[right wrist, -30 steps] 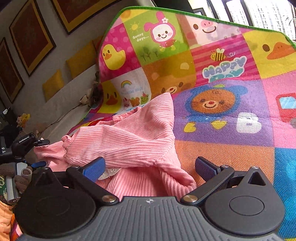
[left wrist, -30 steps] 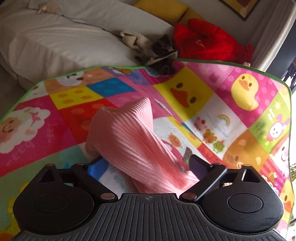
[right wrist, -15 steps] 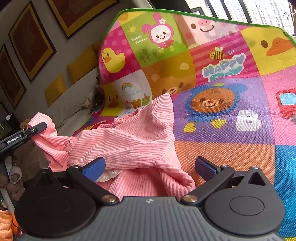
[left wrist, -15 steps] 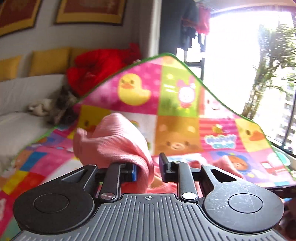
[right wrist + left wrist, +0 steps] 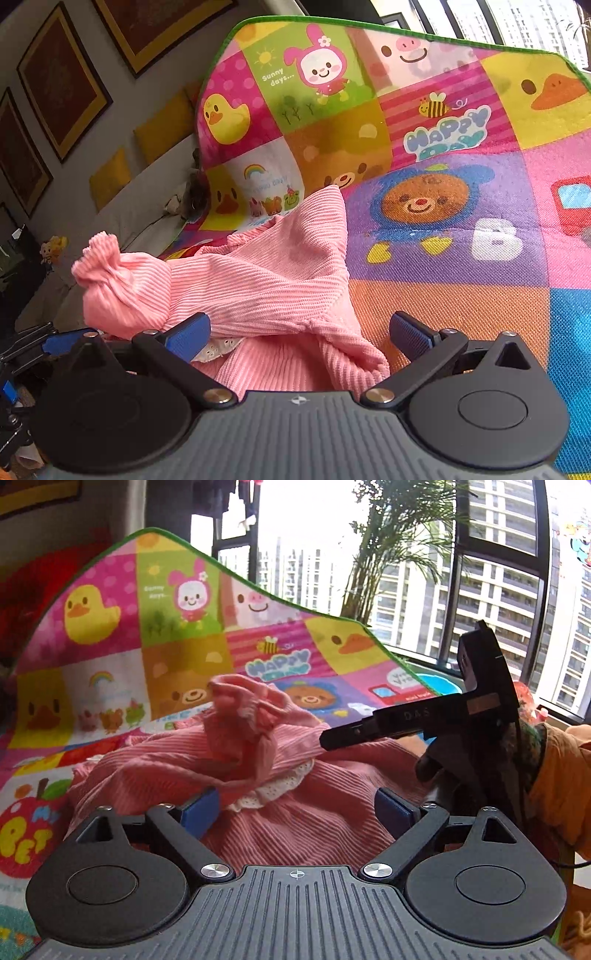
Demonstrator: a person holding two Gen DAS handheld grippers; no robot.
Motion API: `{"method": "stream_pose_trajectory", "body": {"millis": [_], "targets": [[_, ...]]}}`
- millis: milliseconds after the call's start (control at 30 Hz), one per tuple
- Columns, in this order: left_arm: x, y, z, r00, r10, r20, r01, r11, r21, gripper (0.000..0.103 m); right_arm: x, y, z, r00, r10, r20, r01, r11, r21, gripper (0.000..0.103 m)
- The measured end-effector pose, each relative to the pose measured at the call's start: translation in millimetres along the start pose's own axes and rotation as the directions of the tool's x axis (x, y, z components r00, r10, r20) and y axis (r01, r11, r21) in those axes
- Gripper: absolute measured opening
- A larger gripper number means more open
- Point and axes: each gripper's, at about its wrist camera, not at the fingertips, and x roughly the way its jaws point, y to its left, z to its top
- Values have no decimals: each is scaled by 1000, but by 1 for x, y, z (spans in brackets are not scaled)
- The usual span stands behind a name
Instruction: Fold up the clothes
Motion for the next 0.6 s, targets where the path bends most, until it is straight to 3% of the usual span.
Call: {"method": "stream_pose_trajectory", "body": {"millis": [167,233,333,467,600], "targets": [[-19,19,-5,993,121,14,-120,991,-59,95,1,12,5,996,-44,-72,37,994,-101,103],[-29,30,-10,979,206,7,-205,977,-55,96,-13,26,7,994,-110,-21,104,976,-190,103],[-30,48,-20,962,271,-32,-272,960,-69,96,-39,49,11,995,-79,60,92,966,-241,103],[-28,60,-32,965,256,-52,-261,955,-143,96,-47,81,9,998,35,59,-22,977,-214,99],[-27,51,-40,973,225,-43,-229,961,-154,96,-18,113,-15,998,56,-24,-61,945,-321,82]]}}
